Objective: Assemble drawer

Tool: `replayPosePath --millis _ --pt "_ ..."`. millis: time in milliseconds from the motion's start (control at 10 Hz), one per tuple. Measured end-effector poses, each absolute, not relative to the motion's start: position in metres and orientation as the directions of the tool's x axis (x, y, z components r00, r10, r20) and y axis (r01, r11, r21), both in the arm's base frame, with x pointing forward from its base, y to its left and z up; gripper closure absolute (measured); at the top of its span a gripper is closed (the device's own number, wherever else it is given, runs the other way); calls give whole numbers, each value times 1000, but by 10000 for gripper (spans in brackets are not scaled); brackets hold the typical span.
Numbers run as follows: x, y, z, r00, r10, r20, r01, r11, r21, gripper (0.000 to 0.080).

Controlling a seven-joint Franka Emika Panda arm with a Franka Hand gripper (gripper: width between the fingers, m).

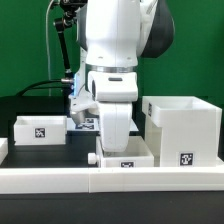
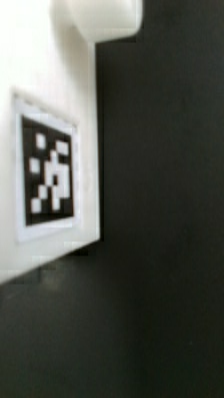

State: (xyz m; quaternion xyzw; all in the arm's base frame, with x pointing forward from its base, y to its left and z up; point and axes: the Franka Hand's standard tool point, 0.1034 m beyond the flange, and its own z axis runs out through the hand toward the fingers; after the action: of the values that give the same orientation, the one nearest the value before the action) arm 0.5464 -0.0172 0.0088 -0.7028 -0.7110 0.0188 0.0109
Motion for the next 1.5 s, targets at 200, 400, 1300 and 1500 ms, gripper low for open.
replayPosePath --millis 200,400,1300,1500 --pt "546 -16 9 -9 1000 -10 999 8 -42 757" --pt "547 -14 9 -8 1000 -9 999 7 -40 757" --pt "548 -14 6 -8 1000 -19 1000 8 15 757" --pt "548 -15 6 -7 1000 -20 1000 8 15 757"
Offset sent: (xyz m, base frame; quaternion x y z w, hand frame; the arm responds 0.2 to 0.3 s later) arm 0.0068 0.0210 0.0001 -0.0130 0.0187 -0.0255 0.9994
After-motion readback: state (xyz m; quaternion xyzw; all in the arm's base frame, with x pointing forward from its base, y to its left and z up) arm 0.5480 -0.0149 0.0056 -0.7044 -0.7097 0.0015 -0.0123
